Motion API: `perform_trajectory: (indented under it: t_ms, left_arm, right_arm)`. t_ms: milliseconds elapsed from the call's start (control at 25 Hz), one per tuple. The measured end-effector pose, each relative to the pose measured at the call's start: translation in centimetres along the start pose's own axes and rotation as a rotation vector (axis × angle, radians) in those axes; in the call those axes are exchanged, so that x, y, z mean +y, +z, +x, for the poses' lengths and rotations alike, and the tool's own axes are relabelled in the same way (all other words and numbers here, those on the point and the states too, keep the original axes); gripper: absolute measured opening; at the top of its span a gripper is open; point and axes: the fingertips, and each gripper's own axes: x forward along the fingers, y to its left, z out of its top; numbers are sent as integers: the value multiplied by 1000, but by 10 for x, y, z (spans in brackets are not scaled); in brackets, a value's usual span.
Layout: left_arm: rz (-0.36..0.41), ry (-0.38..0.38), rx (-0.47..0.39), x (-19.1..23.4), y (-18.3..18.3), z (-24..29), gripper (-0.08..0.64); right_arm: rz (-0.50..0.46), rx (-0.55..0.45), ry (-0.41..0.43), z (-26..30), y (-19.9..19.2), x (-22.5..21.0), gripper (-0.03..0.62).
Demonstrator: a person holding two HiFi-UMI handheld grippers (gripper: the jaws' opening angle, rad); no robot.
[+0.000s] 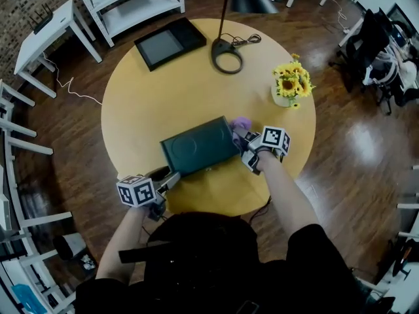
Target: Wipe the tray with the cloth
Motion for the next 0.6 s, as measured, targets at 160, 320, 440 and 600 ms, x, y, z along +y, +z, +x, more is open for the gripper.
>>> perform_trajectory:
  t_ms: [160,320,440,600]
  left_arm:
    - [21,-11,12,1,0,4,202]
    - [50,-2,32,2,-4,7,198]
    - [52,-8,33,1,-3,7,201]
    - [34,-13,0,2,-1,5,199]
  right_arm:
    - [75,-99,12,-19,-11,-10,106]
    - [194,-273,45,-40,-20,-22,106]
    - [252,-455,53,-56,-23,-26,106]
    - [345,-738,35,-75,-44,-30,106]
